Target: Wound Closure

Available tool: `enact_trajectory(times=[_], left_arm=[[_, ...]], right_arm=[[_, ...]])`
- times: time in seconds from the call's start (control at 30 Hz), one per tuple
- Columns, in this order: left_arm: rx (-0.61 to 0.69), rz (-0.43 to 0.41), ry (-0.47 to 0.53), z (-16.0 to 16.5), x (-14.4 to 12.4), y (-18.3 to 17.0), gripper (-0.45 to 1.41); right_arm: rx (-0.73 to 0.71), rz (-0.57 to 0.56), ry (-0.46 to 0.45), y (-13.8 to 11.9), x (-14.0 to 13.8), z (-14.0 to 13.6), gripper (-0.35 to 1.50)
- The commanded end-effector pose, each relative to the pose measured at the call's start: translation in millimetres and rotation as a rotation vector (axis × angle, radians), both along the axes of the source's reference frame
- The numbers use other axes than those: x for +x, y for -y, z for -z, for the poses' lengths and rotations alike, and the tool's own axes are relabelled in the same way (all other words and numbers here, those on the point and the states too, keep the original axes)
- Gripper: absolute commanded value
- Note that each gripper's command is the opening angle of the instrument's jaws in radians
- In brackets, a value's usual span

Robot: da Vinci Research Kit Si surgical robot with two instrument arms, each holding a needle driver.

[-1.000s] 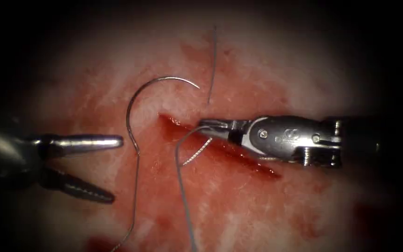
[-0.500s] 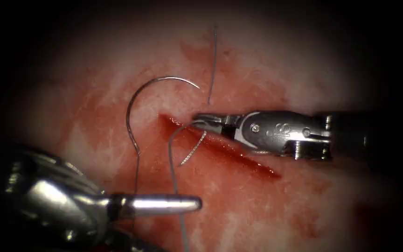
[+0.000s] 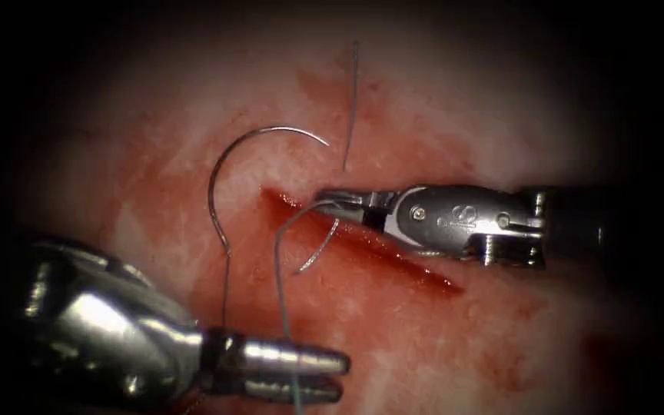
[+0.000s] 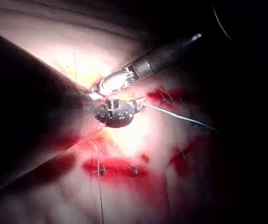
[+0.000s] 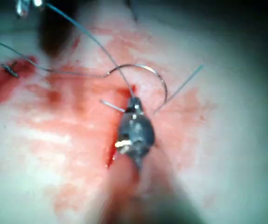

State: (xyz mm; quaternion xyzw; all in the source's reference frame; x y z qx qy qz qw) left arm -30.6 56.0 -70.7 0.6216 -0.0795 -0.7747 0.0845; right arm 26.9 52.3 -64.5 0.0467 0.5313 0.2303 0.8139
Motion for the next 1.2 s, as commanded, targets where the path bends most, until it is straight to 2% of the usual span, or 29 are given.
enact_trajectory(times=[0.03, 0.13, 0.27, 0.33, 0.43, 0.63, 0.8, 0.83, 0.93, 1.07, 1.2], left_arm=[[-0.001, -0.002, -0.005, -0.6, -0.3, 0.4, -0.35], [0.050, 0.024, -0.003, -0.5, 0.7, 0.3, -0.35], [0.055, 0.031, -0.009, -0.8, 0.9, 0.0, -0.35], [0.123, 0.047, -0.011, -1.0, 1.1, 0.0, -0.35], [0.127, 0.051, -0.015, -1.4, 1.5, -0.2, -0.35], [0.409, 0.134, -0.023, -1.3, 2.7, -0.7, -0.35], [0.461, 0.146, -0.025, -1.2, 2.9, -0.4, -0.35], [0.450, 0.140, -0.031, -1.1, 3.0, -0.4, -0.35], [0.275, 0.078, -0.062, -1.2, 3.2, -0.7, -0.35], [0.171, 0.024, -0.041, -1.1, 4.1, -1.1, -0.35], [0.000, -0.033, -0.024, -1.5, 6.0, -2.2, -0.35]], right_arm=[[0.000, 0.001, -0.002, 0.2, 0.7, -0.4, -0.35], [0.001, 0.001, -0.002, 0.1, 0.6, -0.4, -0.35], [0.001, 0.001, -0.002, 0.1, 0.6, -0.3, -0.35], [0.002, 0.001, -0.003, 0.1, 0.6, -0.3, -0.35], [0.002, 0.001, -0.003, 0.1, 0.6, -0.3, -0.35], [0.003, 0.001, -0.003, 0.1, 0.6, -0.2, -0.35], [0.003, 0.001, -0.003, 0.2, 0.7, -0.1, -0.35], [0.003, 0.001, -0.003, 0.2, 0.7, -0.1, -0.35], [0.004, 0.002, -0.004, 0.2, 0.7, 0.0, -0.35], [0.007, 0.005, -0.006, 0.7, 0.5, 0.6, -0.35], [0.010, 0.010, -0.018, 1.7, 0.3, 1.6, -0.35]])
